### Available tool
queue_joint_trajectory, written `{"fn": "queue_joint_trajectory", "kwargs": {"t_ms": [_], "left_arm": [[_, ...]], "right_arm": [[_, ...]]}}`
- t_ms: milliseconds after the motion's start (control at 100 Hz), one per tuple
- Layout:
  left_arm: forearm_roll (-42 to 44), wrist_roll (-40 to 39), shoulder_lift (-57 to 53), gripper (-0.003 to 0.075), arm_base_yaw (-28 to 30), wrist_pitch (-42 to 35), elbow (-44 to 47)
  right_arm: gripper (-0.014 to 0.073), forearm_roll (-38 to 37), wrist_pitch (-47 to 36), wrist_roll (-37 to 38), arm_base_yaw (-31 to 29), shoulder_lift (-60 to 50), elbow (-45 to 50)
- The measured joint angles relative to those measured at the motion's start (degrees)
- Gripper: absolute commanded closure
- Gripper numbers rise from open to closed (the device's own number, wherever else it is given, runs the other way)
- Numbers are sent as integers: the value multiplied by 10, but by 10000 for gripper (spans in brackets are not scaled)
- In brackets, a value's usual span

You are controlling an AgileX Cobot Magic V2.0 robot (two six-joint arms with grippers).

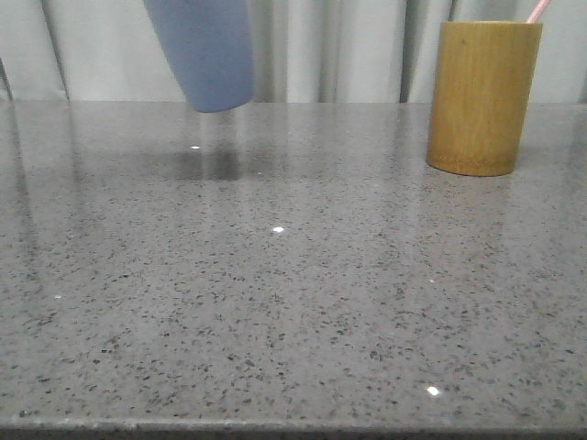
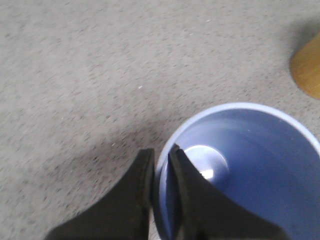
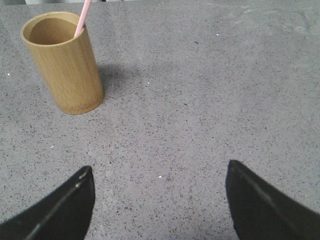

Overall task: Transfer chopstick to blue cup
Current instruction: 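Carry the blue cup toward the table center and set it down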

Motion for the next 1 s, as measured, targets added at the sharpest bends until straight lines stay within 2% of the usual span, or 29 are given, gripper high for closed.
{"fn": "queue_joint_trajectory", "kwargs": {"t_ms": [410,820,910,1000], "left_arm": [[7,0,96,739,-35,9,-43],[7,0,105,736,-42,11,-45],[7,0,105,685,-42,11,-45],[7,0,105,563,-42,11,-45]], "right_arm": [[43,0,0,0,0,0,0],[43,0,-2,0,0,0,0],[43,0,-5,0,0,0,0],[43,0,-6,0,0,0,0]]}}
